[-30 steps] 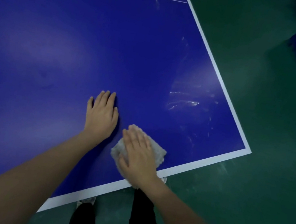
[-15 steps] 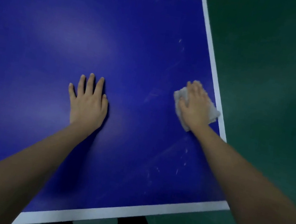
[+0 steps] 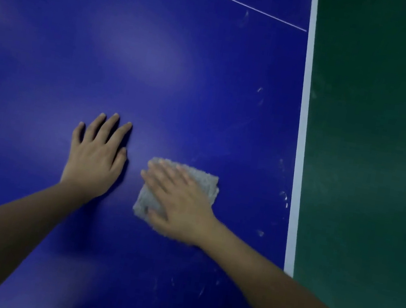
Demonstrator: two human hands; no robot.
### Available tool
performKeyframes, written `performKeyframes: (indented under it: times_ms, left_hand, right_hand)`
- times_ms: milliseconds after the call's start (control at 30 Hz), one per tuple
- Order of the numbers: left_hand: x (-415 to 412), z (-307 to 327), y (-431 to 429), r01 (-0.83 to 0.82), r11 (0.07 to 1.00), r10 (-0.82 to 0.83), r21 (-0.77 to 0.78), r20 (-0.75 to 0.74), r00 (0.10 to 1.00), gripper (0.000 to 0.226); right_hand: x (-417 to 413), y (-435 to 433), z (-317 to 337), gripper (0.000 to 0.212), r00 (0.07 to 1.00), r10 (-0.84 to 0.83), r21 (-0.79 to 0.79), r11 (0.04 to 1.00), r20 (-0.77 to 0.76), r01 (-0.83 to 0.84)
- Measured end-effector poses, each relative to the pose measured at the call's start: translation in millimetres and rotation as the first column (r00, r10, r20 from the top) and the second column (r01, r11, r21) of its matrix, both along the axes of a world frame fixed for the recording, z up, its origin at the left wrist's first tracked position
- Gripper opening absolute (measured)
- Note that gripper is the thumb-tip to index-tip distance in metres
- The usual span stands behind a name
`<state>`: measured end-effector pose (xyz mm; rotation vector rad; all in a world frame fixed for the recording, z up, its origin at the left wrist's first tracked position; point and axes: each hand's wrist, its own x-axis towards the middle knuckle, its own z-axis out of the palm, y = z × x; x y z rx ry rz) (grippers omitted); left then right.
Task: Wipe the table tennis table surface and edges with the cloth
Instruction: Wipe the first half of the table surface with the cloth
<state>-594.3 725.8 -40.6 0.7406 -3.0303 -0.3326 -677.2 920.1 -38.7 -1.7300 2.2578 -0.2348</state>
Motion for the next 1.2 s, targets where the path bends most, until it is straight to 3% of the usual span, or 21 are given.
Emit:
performKeyframes:
  times_ms: [167, 300, 400, 467, 633, 933, 1200]
  left_hand:
    - [-0.1, -1.0, -0.9, -0.010, 1.000, 0.010, 0.003, 0.012, 1.000, 0.058]
    - [-0.7, 0.6, 0.2, -0.017, 1.000, 0.017, 0.004, 0.019, 1.000, 0.058]
    - [-1.7, 1.3, 0.4, -0.028, 1.000, 0.028, 0.011, 0.026, 0.999, 0.059]
    - [-1.0, 0.2, -0.5, -0.027, 1.000, 0.027, 0.009, 0.025, 0.999, 0.059]
    - [-0.8, -3.1, -3.6, -0.019, 1.000, 0.019, 0.009, 0.014, 1.000, 0.058]
    - [2.0, 0.3, 0.0, 0.003, 1.000, -0.002, 0.027, -0.043, 0.999, 0.049]
    - [-0.2, -3.3, -2.3, 0.013, 0.999, -0.010, 0.037, -0.066, 0.998, 0.047]
  right_hand:
    - [-147.8, -20.5, -0.1, 0.062, 0.957, -0.269, 0.025, 0.962, -0.112, 0.273]
    - [-259.6, -21.9, 3.0, 0.055, 0.807, -0.564, -0.048, 0.823, -0.174, 0.566]
    - [-296.9, -14.7, 3.9, 0.058, 0.689, -0.712, -0.073, 0.701, -0.139, 0.710]
    - [-299.6, -10.4, 1.6, 0.059, 0.675, -0.727, -0.061, 0.685, -0.125, 0.726]
    - [-258.3, 35.4, -1.0, 0.064, 0.728, -0.674, -0.066, 0.737, -0.123, 0.672]
    - [-69.3, 115.9, 2.3, 0.071, 0.668, -0.731, 0.009, 0.674, -0.138, 0.739]
    - [91.5, 92.8, 6.6, 0.065, 0.718, -0.687, 0.076, 0.715, -0.110, 0.695]
